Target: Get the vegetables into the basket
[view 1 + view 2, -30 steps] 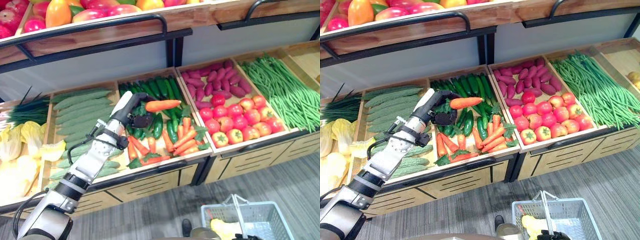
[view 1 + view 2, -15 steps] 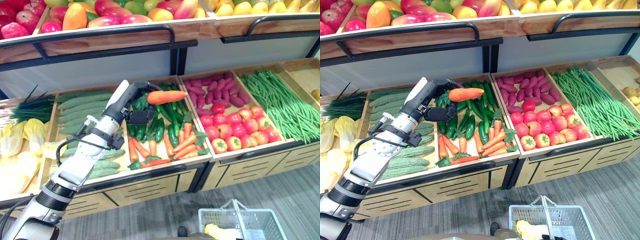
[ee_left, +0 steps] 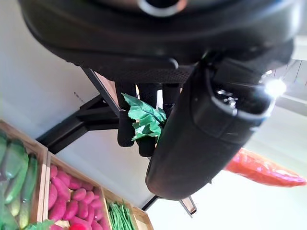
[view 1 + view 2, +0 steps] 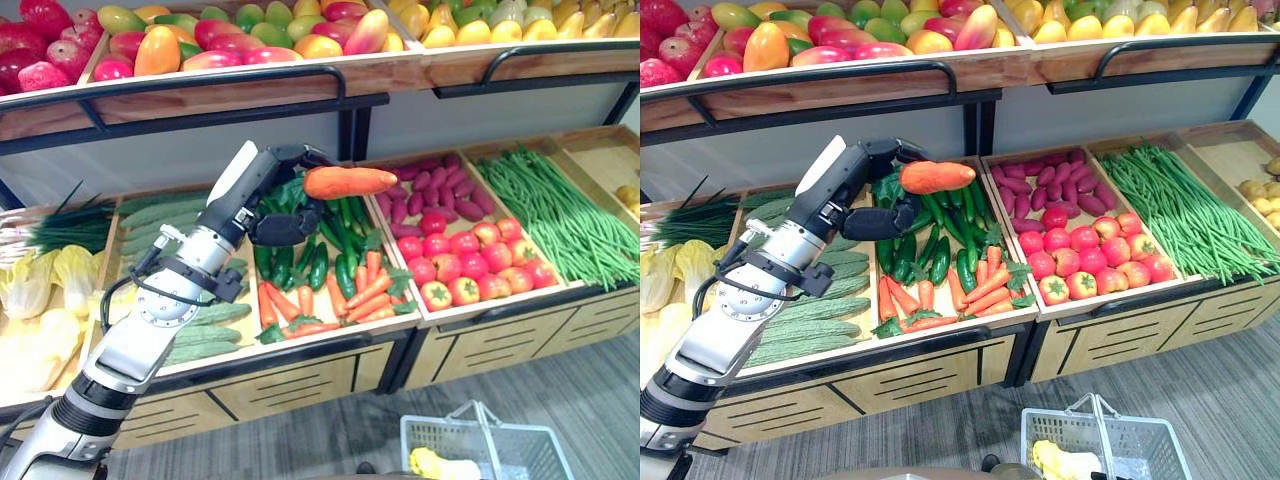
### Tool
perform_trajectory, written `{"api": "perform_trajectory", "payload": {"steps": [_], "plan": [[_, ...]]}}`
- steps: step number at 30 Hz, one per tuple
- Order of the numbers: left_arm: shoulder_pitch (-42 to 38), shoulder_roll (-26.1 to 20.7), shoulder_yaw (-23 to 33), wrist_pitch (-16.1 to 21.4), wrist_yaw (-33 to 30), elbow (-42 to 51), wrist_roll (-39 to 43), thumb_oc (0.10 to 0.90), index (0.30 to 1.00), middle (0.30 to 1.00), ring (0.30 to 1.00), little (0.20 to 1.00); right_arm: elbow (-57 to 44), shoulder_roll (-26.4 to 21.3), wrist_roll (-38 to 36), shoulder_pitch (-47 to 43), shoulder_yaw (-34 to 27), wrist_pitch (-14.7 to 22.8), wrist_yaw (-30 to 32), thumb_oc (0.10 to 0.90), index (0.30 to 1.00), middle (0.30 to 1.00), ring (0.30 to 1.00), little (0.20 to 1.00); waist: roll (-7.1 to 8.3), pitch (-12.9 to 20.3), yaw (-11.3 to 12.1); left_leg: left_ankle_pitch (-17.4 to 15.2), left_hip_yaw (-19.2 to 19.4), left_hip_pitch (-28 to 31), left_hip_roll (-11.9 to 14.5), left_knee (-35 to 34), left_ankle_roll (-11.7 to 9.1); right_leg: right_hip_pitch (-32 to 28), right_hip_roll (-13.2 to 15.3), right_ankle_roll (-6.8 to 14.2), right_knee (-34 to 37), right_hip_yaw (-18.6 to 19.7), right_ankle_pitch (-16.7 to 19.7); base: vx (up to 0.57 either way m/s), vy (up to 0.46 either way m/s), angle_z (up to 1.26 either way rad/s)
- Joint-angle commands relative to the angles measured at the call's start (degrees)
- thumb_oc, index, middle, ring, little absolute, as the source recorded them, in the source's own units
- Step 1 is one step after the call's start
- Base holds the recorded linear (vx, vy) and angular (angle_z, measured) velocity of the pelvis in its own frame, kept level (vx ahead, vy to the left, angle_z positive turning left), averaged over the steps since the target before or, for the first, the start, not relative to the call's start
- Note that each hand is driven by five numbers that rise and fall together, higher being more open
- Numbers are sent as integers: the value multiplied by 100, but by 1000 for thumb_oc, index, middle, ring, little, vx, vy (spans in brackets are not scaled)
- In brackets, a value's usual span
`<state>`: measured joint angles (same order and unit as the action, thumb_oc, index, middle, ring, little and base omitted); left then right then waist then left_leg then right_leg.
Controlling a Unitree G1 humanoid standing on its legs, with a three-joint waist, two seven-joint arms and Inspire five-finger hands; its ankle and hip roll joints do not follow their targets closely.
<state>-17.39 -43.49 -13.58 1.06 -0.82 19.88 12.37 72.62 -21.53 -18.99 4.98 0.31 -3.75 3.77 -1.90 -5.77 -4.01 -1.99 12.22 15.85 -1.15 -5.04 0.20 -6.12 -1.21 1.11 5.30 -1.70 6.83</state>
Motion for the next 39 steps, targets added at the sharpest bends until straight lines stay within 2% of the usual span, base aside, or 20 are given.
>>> {"api": "perform_trajectory", "payload": {"steps": [1,7,8,9,10,13,14,15,16,17,19,20,21,22,24,27,30,31,35,39], "plan": [[-482,-96,349,455,-131,224,145,400,300,300,300,300,133,-321,-160,-404,-80,251,95,400,300,300,300,300,224,221,-159,-231,-46,-387,220,226,-249,-202,385,583,-77,223,-693,-45,25,-27],[-772,-15,149,473,-87,170,216,400,300,300,300,300,-6,-219,-214,-455,-108,274,134,400,300,300,300,300,260,124,-293,-411,326,-736,176,620,-141,233,478,698,-289,585,-573,-63,78,-39],[-852,-11,103,484,-81,169,225,400,300,300,300,300,-68,-192,-226,-476,-109,286,148,400,300,300,300,300,281,98,-324,-463,417,-798,164,698,-115,343,488,745,-355,685,-549,-98,113,-57],[-1071,65,-41,510,-47,170,255,400,300,300,300,300,-134,-148,-242,-516,-82,311,180,400,300,300,300,300,312,-11,-474,-561,586,-885,149,846,-94,514,498,863,-405,837,-457,-103,77,-54],[-1101,58,-55,518,-50,150,255,400,300,300,300,300,-138,-139,-242,-527,-89,308,183,400,300,300,300,300,327,-8,-443,-540,618,-925,152,869,-97,558,496,858,-412,868,-426,-123,70,-39],[-1336,157,-235,550,-19,76,245,400,300,300,300,300,-207,6,-243,-681,-8,352,229,400,300,300,300,300,370,-118,-530,-585,1050,-1083,209,878,-102,991,489,1116,-370,1021,-98,-162,19,-45],[-1357,116,-285,571,-6,77,282,400,300,300,300,300,-283,80,-236,-728,44,381,243,400,300,300,300,300,392,-148,-551,-543,1284,-1133,282,843,-137,1244,502,1206,-458,850,25,-192,-24,-72],[-1389,82,-307,582,4,46,289,400,300,300,300,300,-316,153,-218,-745,100,388,240,400,300,300,300,300,377,-177,-539,-519,1414,-1180,355,877,-148,1401,536,1212,-594,564,-34,-139,-27,-105],[-1389,82,-307,582,4,46,289,400,300,300,300,300,-316,153,-218,-745,100,388,240,400,300,300,300,300,377,-177,-539,-519,1414,-1180,355,877,-148,1401,536,1212,-594,564,-34,-57,54,-138],[-1420,59,-357,563,54,31,343,400,300,300,300,300,-330,240,-204,-780,179,405,229,400,300,300,300,300,244,-165,-489,-655,1465,-1169,485,918,-144,1399,753,1104,-1007,28,-415,-4,63,-135],[-1376,73,-351,548,72,62,381,400,300,300,300,300,-335,317,-172,-792,218,390,225,400,300,300,300,300,203,-162,-447,-665,1618,-1152,545,966,-104,1171,996,998,-1278,-260,-641,-47,8,-89],[-1367,72,-349,543,73,70,382,400,300,300,300,300,-339,319,-170,-787,218,389,228,400,300,300,300,300,208,-177,-448,-685,1615,-1134,547,983,-105,1161,1000,996,-1312,-261,-675,-168,-79,-66],[-1308,70,-302,516,54,116,379,400,300,300,300,300,-343,353,-94,-861,249,362,233,400,300,300,300,300,170,-133,-304,-701,1855,-1237,673,1146,-93,784,1377,904,-1417,-851,-836,-187,-78,-48],[-1278,43,-260,501,48,140,358,400,300,300,300,300,-350,364,-61,-892,264,340,222,400,300,300,300,300,161,-85,-246,-684,2037,-1291,749,1214,-99,600,1553,889,-1421,-1152,-851,-234,-98,-34],[-1185,-6,-196,471,46,187,351,400,300,300,300,300,-372,382,-5,-939,280,317,185,400,300,300,300,300,217,39,-171,-638,2389,-1362,862,1320,-136,293,1719,944,-1393,-1427,-745,-127,-88,-88],[-1032,-32,-113,463,89,238,327,400,300,300,300,300,-438,412,68,-969,288,279,163,400,300,300,300,300,389,298,-50,-472,2813,-1368,1000,1357,-304,-50,1631,1113,-569,-1571,-658,-57,-198,-152],[-1007,-24,-97,456,94,244,303,400,300,300,300,300,-442,406,98,-985,305,273,169,400,300,300,300,300,384,272,-33,-393,2880,-1315,1069,1357,-367,-50,1560,1082,-487,-1589,-661,-40,-143,-110],[-919,-8,-41,435,114,261,228,400,300,300,300,300,-394,411,209,-1004,351,252,177,400,300,300,300,300,429,243,-39,-332,2946,-1302,1197,1500,-442,-77,1419,1021,-326,-1620,-773,-60,-244,-137],[-827,94,-60,403,212,326,255,400,300,300,300,300,-385,305,152,-829,313,259,154,400,300,300,300,300,460,162,-162,25,2763,-1106,1416,1352,-662,-257,986,810,-281,-1386,-1001,-31,-264,-42],[-878,202,-154,367,242,303,223,400,300,300,300,300,-433,257,96,-699,247,272,159,400,300,300,300,300,448,130,-234,227,2668,-1079,1485,1234,-755,-322,843,727,-302,-1381,-1117,-59,-182,8]]}}
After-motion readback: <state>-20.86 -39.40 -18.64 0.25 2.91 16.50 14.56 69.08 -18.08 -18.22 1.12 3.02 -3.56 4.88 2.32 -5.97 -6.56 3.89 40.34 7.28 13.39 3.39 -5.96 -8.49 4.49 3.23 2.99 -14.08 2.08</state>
